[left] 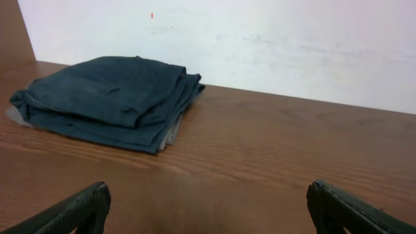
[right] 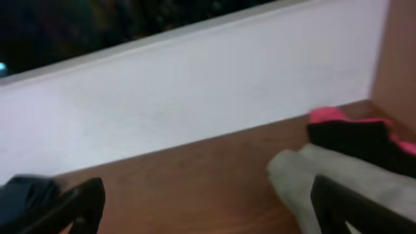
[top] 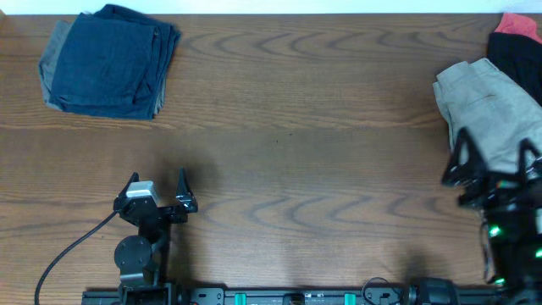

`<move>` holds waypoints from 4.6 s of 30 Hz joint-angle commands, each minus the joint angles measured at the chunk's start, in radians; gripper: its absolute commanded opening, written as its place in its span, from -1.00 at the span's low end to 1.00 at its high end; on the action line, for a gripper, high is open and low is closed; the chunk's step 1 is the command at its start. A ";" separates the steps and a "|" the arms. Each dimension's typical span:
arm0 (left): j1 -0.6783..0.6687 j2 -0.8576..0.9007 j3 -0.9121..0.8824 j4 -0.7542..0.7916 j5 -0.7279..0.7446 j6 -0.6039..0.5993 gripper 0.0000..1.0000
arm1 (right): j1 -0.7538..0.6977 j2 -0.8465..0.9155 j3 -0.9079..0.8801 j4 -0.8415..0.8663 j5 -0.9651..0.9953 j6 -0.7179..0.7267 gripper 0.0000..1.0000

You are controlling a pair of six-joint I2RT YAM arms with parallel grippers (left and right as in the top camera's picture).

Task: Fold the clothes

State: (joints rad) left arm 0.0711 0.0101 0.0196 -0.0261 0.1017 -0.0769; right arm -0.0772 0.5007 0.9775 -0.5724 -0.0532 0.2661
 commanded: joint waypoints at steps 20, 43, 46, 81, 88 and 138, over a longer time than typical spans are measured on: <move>0.005 -0.006 -0.016 -0.036 0.014 0.013 0.96 | 0.122 -0.496 -0.900 0.587 -0.011 0.037 0.98; 0.005 -0.006 -0.016 -0.036 0.014 0.013 0.95 | 0.125 -0.496 -0.972 0.497 0.071 -0.126 0.98; 0.005 -0.006 -0.016 -0.036 0.014 0.013 0.96 | 0.125 -0.496 -0.972 0.497 0.066 -0.125 0.98; 0.005 -0.006 -0.016 -0.036 0.014 0.013 0.96 | 0.091 -0.496 -0.972 0.498 0.072 -0.256 0.99; 0.005 -0.006 -0.016 -0.037 0.014 0.013 0.96 | 0.091 -0.496 -0.972 0.498 0.072 -0.256 0.98; 0.005 -0.006 -0.016 -0.037 0.014 0.013 0.95 | 0.091 -0.496 -0.972 0.498 0.072 -0.256 0.98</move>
State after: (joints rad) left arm 0.0711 0.0101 0.0200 -0.0261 0.1017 -0.0765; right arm 0.0090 0.0120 0.0074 -0.0704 0.0154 0.0315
